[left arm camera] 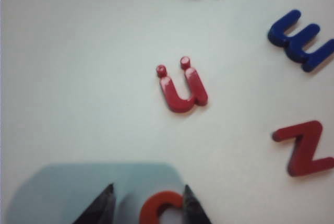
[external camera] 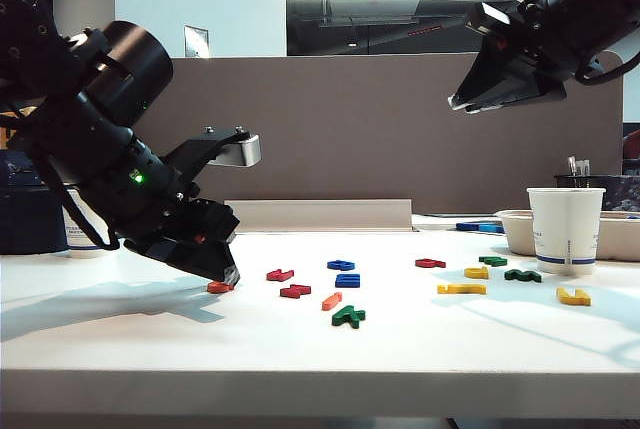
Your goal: Pick up the letter "c" and put it in the paper cup.
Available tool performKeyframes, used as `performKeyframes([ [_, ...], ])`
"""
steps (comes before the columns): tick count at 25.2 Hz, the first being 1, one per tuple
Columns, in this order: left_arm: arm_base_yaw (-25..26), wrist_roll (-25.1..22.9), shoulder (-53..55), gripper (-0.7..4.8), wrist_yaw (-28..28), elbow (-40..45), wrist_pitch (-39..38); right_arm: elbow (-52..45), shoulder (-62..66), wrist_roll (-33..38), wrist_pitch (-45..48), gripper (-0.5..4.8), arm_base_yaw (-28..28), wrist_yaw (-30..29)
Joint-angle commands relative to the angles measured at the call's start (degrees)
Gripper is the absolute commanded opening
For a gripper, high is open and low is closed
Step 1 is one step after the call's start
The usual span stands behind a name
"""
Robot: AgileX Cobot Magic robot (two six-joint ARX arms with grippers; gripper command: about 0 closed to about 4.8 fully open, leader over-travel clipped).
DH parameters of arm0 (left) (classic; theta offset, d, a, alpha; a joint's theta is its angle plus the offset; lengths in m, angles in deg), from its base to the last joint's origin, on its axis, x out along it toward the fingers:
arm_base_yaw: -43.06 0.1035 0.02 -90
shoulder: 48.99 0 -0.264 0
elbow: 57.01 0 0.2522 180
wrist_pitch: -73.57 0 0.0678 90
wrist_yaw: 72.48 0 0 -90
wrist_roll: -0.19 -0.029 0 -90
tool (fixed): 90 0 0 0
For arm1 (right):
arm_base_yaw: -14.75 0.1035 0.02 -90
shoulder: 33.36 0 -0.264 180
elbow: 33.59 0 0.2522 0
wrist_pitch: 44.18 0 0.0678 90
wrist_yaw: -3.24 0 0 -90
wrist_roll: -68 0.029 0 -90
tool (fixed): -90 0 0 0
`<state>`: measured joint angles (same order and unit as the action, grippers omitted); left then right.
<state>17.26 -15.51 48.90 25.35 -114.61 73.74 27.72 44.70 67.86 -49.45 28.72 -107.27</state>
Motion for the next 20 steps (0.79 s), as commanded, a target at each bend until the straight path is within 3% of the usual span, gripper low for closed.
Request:
performKeyframes([
  [1,0.0,2.8,-0.2,1.62,-0.1,-0.4,-0.2,0.2,-0.2,-0.3,0.5,0.85,0.1,0.5],
  [20,0.0,4.2,-0.1,1.62,1.4,-0.4,-0.4,0.2,-0.2,-0.4,0.5,0.85,0.1,1.1],
])
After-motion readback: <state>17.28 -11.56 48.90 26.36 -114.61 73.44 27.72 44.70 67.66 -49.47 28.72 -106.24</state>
